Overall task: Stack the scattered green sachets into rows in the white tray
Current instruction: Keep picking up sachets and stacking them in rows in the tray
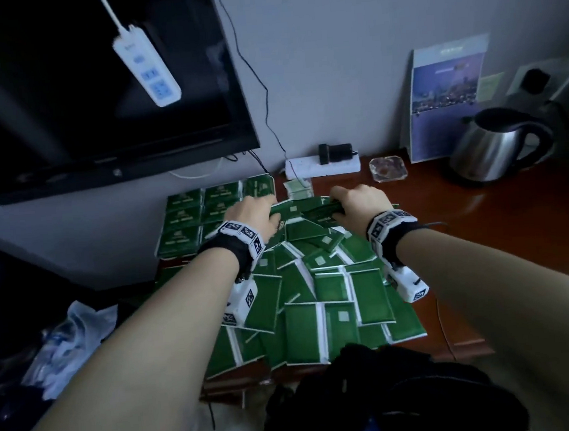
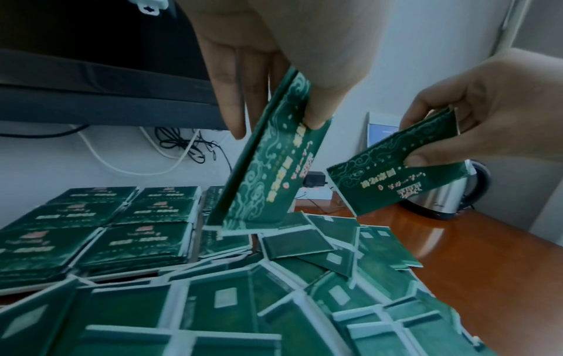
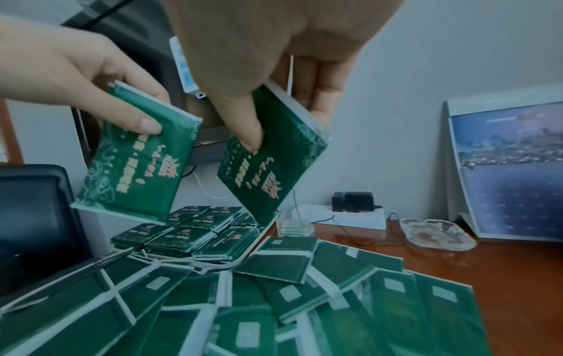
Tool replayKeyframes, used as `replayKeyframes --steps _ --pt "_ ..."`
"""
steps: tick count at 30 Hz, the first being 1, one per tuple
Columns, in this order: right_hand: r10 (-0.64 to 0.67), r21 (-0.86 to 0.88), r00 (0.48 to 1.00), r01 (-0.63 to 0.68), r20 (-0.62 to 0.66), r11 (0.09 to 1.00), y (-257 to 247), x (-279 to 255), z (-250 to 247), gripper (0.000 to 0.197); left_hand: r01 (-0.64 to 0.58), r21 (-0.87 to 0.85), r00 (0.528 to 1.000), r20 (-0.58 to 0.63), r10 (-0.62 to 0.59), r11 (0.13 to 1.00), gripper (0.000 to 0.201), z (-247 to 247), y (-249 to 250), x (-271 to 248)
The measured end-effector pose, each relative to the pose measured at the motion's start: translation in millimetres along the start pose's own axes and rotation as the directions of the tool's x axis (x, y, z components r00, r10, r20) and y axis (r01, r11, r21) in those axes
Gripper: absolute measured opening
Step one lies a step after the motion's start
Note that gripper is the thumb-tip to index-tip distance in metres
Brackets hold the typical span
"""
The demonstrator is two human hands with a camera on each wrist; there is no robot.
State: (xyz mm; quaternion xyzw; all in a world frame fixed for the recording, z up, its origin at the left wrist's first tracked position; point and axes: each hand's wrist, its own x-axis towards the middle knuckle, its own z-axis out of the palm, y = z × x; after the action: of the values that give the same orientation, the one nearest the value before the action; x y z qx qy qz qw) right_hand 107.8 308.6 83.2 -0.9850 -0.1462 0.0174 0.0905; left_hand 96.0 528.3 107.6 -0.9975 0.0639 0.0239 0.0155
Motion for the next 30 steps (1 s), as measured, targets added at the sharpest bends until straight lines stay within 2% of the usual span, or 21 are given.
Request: replayKeyframes --steps 7,14,18,23,30 --pt "0.086 -0.003 0.995 -0.086 0.050 0.996 -65.2 48.3 33.7 0.034 -0.003 -0.031 1.000 0.008 0.003 1.000 0.028 33.5 -93.6 29.8" --pt "0.123 0.014 0.984 -0.126 0.133 0.992 -92.6 97.1 63.3 0.031 -0.003 -0.044 1.000 0.007 0.003 0.999 0.023 52.6 -136.7 63.0" --pt "0.097 -0.010 0.983 -0.097 0.154 0.995 -97.6 126.6 73.3 0.032 -0.018 -0.038 1.000 -0.001 0.018 0.999 0.023 54.9 -147.4 93.1" --pt "0.072 -0.061 0.983 -0.062 0.172 0.996 -101.0 162.3 89.3 0.032 -0.063 -0.050 0.994 -0.094 0.058 0.997 0.026 54.7 -150.9 136.0" --pt "-0.109 -0.168 0.956 0.158 0.273 0.973 -105.2 179.5 116.3 0.041 -0.151 -0.061 0.981 -0.129 0.142 0.987 0.027 80.5 -146.4 183.0"
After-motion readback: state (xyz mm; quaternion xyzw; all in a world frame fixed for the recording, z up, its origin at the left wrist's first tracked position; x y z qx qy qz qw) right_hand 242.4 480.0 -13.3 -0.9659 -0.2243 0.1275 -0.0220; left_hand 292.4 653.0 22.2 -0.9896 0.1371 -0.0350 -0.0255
